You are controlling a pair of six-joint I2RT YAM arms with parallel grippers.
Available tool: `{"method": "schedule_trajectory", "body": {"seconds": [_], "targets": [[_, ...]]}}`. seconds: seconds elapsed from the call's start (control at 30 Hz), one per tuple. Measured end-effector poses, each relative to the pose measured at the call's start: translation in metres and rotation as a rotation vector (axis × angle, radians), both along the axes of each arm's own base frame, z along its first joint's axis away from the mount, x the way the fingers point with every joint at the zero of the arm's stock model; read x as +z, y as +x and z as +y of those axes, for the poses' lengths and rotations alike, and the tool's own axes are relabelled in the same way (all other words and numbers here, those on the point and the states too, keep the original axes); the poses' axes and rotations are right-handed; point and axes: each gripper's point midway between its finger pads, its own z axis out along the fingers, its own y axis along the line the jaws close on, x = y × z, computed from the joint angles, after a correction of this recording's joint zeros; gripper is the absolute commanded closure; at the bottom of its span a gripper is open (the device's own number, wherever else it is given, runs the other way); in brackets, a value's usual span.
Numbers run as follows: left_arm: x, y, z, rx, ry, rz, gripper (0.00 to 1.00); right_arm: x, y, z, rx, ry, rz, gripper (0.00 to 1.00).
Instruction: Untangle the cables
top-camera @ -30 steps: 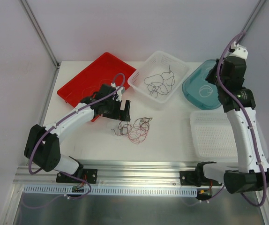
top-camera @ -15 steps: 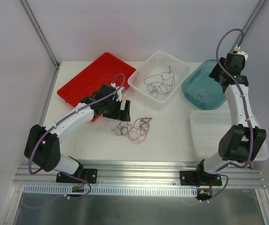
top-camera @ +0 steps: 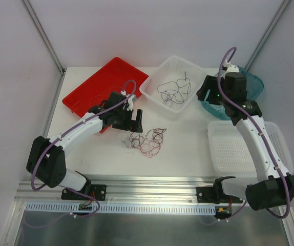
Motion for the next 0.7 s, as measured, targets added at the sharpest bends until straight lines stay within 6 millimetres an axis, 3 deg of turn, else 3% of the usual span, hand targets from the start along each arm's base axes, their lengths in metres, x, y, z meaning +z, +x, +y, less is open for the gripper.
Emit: {"method": "schedule_trajectory", "body": {"seconds": [0.2, 0.33, 0.5, 0.7], "targets": [[-0.004, -0.001, -0.001, 0.023, -0.007, 0.028, 0.01, -0.04, -0.057, 0.082, 0.275, 0.013, 0.09, 0.24], [-0.013, -0.007, 0.002, 0.067, -0.006, 0.069, 0.02, -0.062, -0.09, 0.122, 0.406, 0.016, 0.145, 0.24], [-0.036, -0.024, 0.023, 0.211, 0.031, 0.131, 0.05, -0.076, -0.116, 0.152, 0.504, 0.021, 0.176, 0.24], [-0.054, -0.04, 0.055, 0.425, 0.083, 0.149, 0.1, -0.09, -0.138, 0.172, 0.574, 0.01, 0.198, 0.24]]}}
